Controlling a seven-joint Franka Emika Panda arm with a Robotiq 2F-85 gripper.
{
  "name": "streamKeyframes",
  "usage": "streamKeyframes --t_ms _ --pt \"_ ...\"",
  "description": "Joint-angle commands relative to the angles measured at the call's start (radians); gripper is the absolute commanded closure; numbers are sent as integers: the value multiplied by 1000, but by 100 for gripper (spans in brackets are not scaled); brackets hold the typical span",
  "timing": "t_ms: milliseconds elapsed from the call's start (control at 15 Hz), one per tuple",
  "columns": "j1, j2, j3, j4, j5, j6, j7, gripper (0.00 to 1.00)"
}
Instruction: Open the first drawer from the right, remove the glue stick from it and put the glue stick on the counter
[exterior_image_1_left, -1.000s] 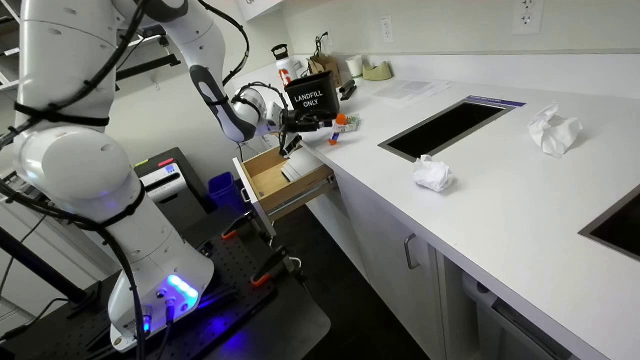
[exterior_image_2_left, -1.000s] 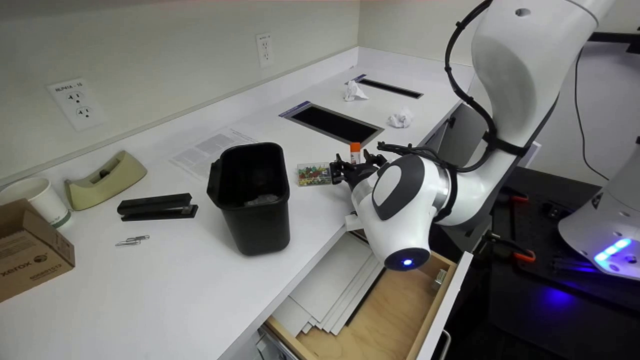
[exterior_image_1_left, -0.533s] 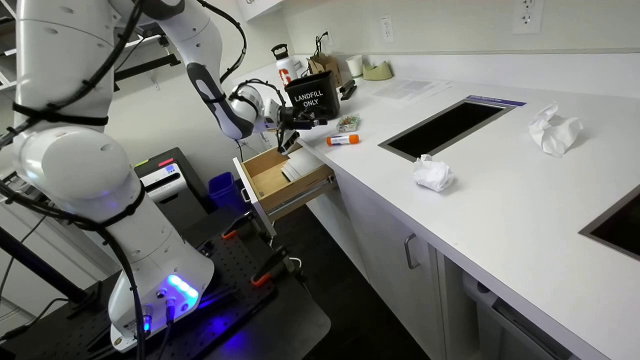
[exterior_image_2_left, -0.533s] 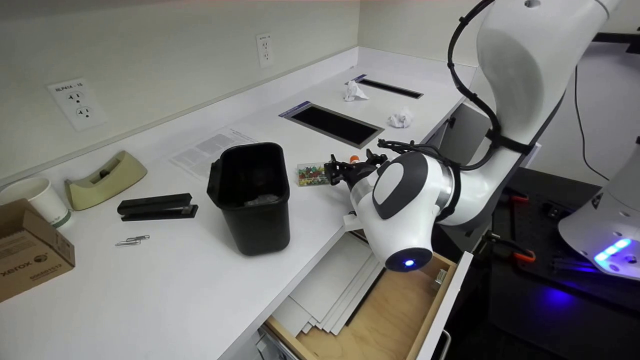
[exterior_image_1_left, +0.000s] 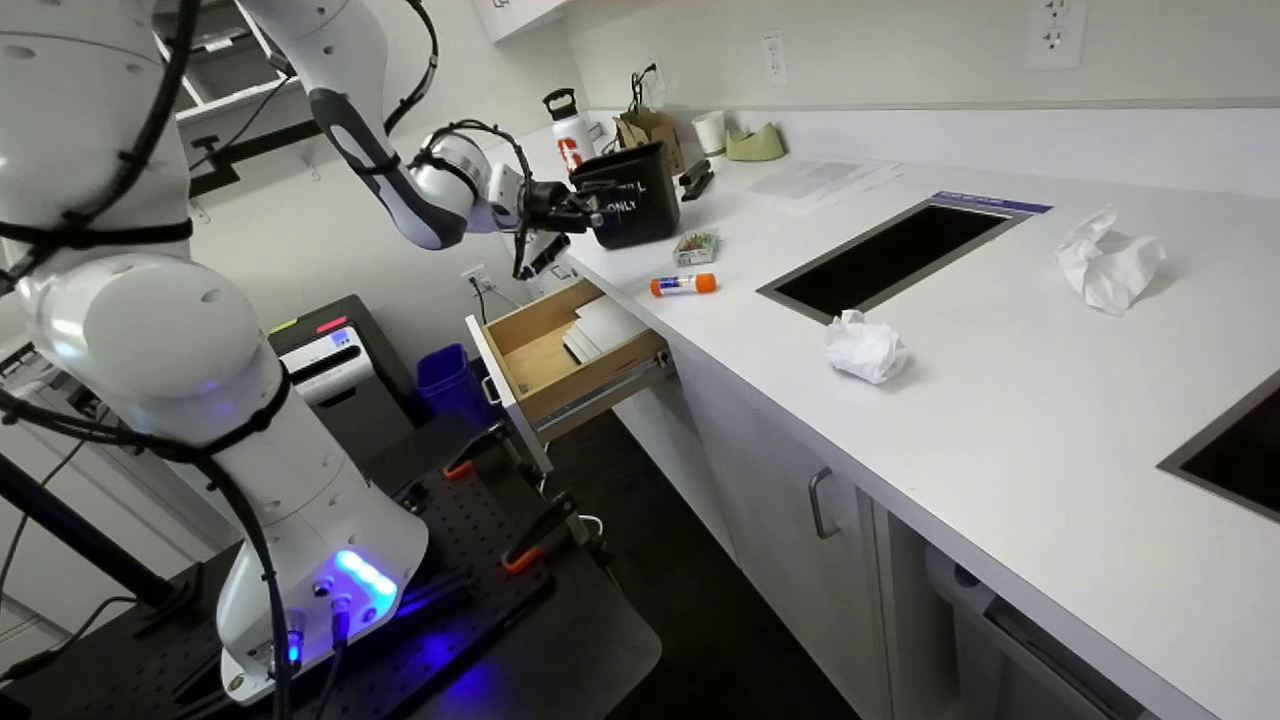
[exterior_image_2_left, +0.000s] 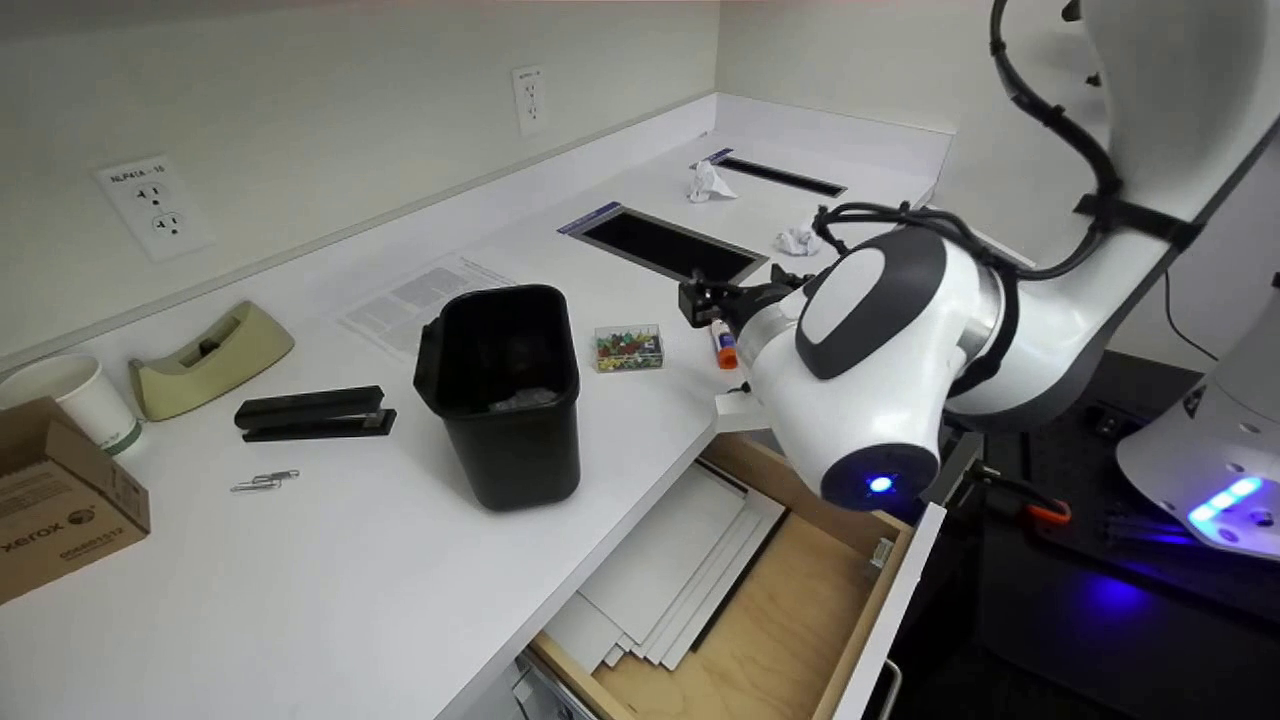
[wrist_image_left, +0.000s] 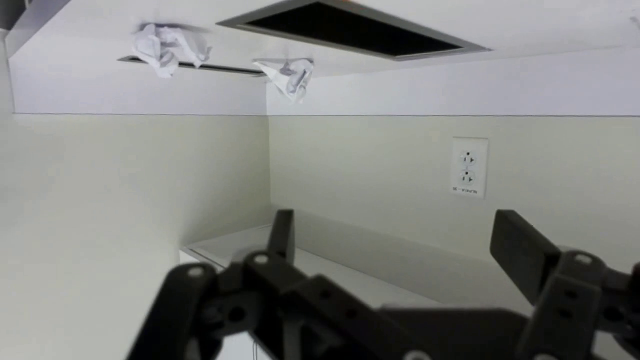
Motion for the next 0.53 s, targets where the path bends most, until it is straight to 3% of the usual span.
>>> streamKeyframes --t_ms 0,467 --pt "-29 -225 22 -133 99 23 -83 0" --pt "-22 -483 0 -233 175 117 -222 0"
